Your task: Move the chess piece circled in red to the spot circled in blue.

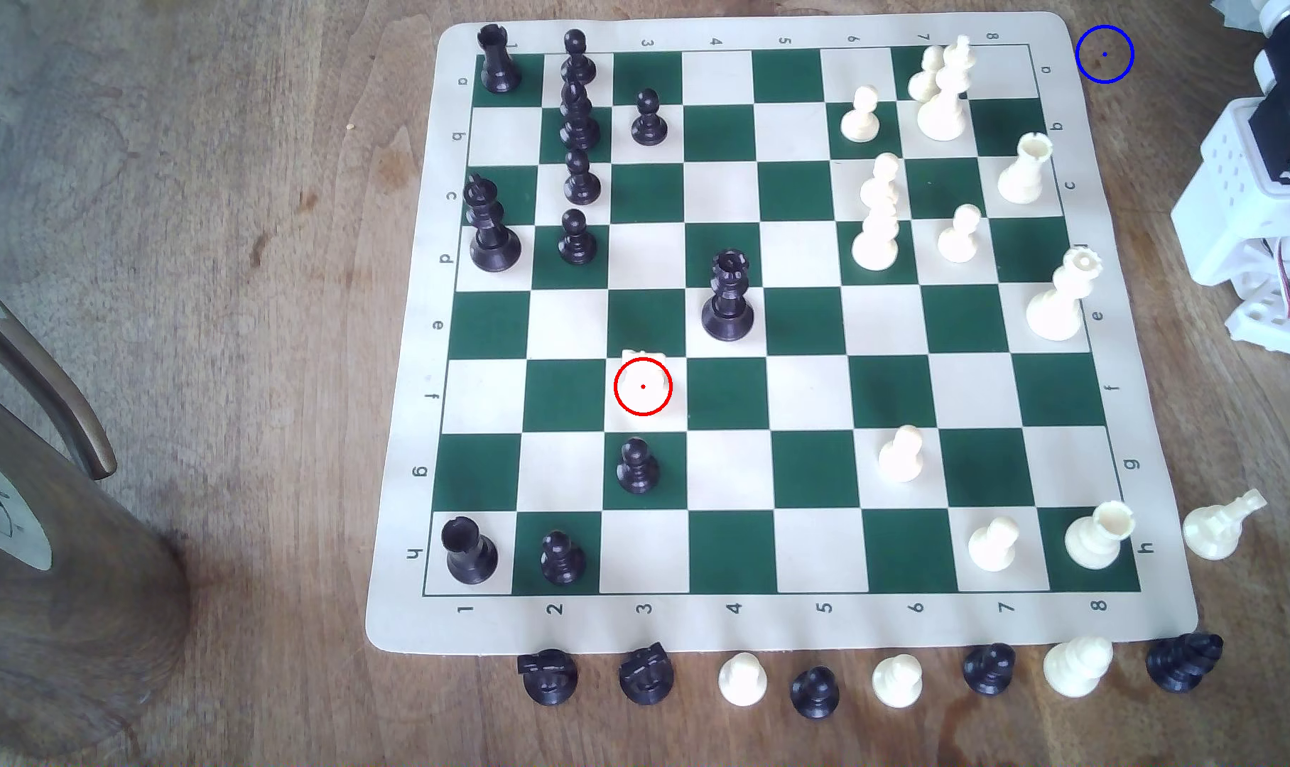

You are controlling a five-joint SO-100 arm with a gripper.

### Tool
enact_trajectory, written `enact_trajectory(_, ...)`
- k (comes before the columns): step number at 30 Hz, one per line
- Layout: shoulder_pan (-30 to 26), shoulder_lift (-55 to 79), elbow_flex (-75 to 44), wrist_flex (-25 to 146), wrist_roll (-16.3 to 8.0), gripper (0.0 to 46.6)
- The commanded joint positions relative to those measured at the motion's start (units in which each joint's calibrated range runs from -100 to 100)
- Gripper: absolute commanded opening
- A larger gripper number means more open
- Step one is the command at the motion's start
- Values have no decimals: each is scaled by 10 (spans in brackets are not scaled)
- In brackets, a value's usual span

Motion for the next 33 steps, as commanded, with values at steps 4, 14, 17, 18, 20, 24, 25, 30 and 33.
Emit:
enact_trajectory(4, -4, -2, 8, -13, 1, 2)
enact_trajectory(14, -4, -2, 8, -13, 1, 2)
enact_trajectory(17, -4, -2, 8, -13, 1, 2)
enact_trajectory(18, -4, -2, 8, -13, 1, 2)
enact_trajectory(20, -58, -1, 9, 1, -4, 2)
enact_trajectory(24, -97, -1, 9, 150, -2, 2)
enact_trajectory(25, -97, -2, 9, 187, -4, 2)
enact_trajectory(30, -124, -1, 9, 435, 24, 2)
enact_trajectory(33, -145, -1, 9, 567, 26, 2)
